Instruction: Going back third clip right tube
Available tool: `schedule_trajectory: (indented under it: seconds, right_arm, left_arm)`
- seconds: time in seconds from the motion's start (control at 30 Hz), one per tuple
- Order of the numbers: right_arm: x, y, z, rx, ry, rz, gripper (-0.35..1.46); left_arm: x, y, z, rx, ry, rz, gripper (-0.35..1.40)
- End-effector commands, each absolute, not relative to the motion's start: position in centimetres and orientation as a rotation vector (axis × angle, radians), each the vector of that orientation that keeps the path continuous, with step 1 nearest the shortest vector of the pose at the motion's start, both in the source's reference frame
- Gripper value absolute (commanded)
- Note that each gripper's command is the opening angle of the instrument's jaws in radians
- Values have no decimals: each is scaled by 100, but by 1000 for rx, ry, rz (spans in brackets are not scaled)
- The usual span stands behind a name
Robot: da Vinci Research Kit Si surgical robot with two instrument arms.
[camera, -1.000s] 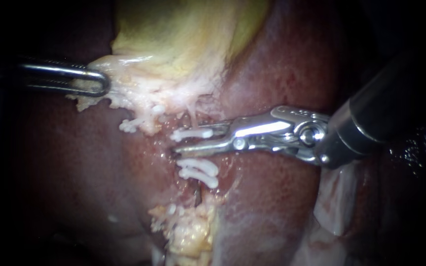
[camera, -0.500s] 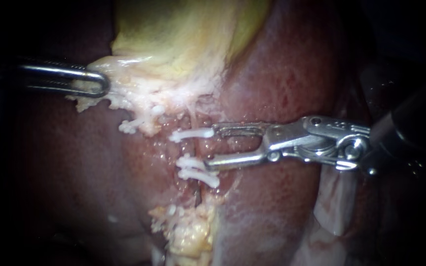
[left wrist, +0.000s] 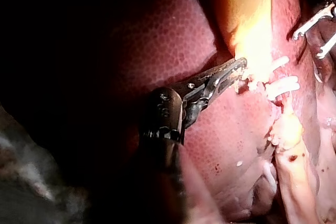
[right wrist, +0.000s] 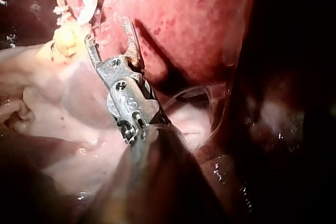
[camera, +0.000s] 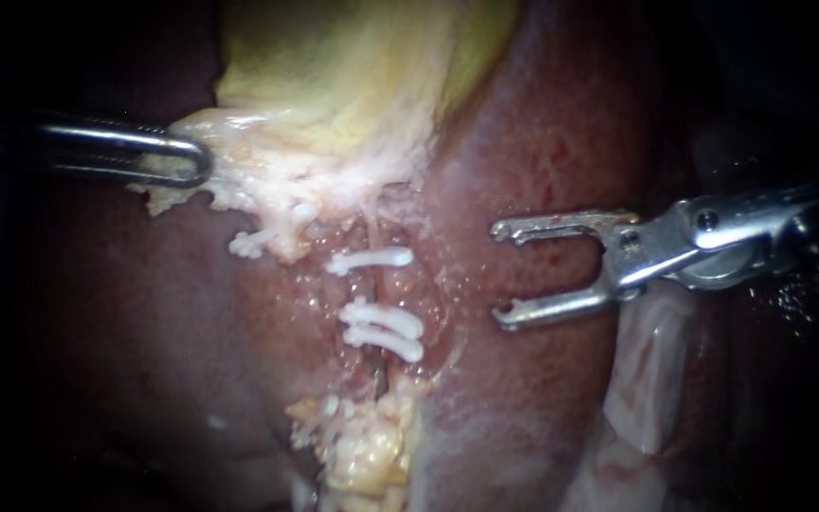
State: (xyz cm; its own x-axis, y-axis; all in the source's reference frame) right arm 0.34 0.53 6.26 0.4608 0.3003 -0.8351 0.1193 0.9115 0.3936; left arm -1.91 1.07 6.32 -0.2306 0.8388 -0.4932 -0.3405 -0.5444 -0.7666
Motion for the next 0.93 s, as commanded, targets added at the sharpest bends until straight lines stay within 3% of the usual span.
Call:
schedule_trajectory:
  seconds: [0.03,0.5,0.93]
  right_arm:
    - [30,52,624,431,1087,106,50]
    - [25,48,617,433,1055,77,50]
    - [26,49,613,435,1055,78,50]
  left_arm:
    - [-192,107,633,-1203,-663,1870,-35]
    - [-232,89,675,-1216,-629,1912,-35]
    - [-235,88,677,-1227,-621,1927,-35]
